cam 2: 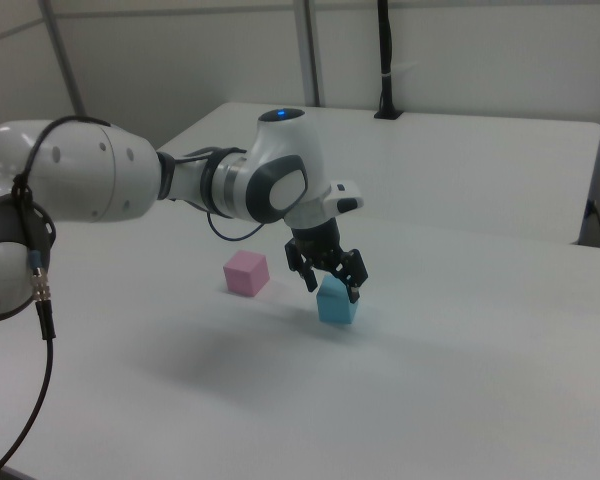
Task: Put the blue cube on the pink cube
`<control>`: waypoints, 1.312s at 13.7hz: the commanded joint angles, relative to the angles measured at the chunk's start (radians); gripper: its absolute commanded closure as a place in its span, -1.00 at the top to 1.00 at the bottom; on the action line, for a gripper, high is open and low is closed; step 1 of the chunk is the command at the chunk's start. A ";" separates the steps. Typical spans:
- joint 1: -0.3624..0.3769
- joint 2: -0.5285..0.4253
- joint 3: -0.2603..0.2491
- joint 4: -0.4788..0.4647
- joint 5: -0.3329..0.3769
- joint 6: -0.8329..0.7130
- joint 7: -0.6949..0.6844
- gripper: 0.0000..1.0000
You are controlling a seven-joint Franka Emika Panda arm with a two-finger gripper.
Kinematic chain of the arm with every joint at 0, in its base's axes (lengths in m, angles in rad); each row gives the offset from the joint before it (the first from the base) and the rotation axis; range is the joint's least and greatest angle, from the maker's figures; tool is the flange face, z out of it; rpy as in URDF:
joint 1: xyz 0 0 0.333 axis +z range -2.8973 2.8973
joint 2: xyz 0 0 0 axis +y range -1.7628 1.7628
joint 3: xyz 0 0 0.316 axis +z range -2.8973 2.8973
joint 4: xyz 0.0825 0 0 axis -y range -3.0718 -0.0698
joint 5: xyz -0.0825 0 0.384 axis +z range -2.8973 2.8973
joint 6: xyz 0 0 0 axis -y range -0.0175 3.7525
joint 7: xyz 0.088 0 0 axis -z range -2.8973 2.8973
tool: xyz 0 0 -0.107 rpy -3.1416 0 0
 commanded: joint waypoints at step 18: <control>0.296 -0.084 0.007 0.005 0.018 -0.018 0.253 -0.21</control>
